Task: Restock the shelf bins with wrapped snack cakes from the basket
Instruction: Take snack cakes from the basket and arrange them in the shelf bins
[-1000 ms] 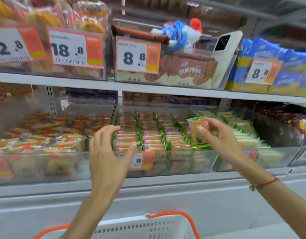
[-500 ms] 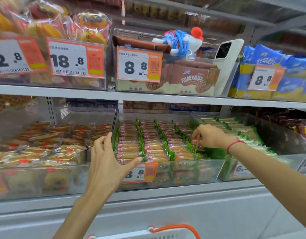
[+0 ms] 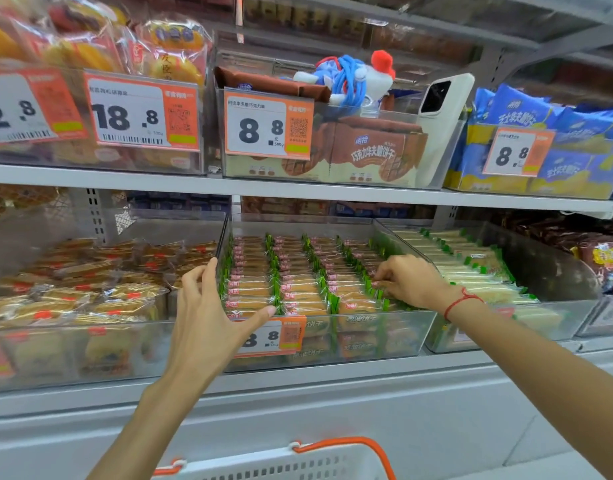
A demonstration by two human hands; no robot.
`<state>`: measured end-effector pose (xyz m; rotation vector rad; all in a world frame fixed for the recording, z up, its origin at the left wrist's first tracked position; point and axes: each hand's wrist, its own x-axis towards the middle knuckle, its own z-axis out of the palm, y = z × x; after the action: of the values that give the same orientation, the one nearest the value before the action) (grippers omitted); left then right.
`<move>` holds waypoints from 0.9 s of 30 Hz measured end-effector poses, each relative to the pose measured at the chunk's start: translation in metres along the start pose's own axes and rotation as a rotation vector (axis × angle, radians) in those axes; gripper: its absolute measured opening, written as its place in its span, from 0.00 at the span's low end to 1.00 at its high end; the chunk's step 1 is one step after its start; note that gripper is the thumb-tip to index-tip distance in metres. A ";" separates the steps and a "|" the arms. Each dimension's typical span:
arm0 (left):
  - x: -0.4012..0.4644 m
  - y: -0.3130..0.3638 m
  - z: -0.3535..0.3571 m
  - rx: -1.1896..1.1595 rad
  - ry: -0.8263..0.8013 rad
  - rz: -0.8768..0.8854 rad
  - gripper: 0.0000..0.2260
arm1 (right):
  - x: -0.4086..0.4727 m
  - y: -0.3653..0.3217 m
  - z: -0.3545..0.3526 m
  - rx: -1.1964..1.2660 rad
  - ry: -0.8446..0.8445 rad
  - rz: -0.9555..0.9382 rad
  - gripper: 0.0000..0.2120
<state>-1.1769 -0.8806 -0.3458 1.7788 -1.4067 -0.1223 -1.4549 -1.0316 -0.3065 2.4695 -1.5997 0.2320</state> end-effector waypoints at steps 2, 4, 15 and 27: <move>-0.001 0.001 -0.001 0.001 -0.006 -0.007 0.49 | -0.003 0.000 -0.012 -0.015 -0.112 -0.024 0.16; -0.004 0.002 -0.003 0.008 -0.002 -0.006 0.48 | -0.011 0.000 -0.020 -0.002 -0.147 -0.020 0.21; -0.069 -0.014 -0.019 -0.112 -0.077 0.146 0.13 | -0.113 -0.068 -0.010 0.453 0.055 -0.148 0.07; -0.162 -0.144 0.059 0.021 -1.017 -0.233 0.15 | -0.166 -0.160 0.173 0.218 -0.811 -0.264 0.12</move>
<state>-1.1588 -0.7743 -0.5435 1.9699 -1.8335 -1.2823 -1.3710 -0.8631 -0.5247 3.1319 -1.4892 -0.7669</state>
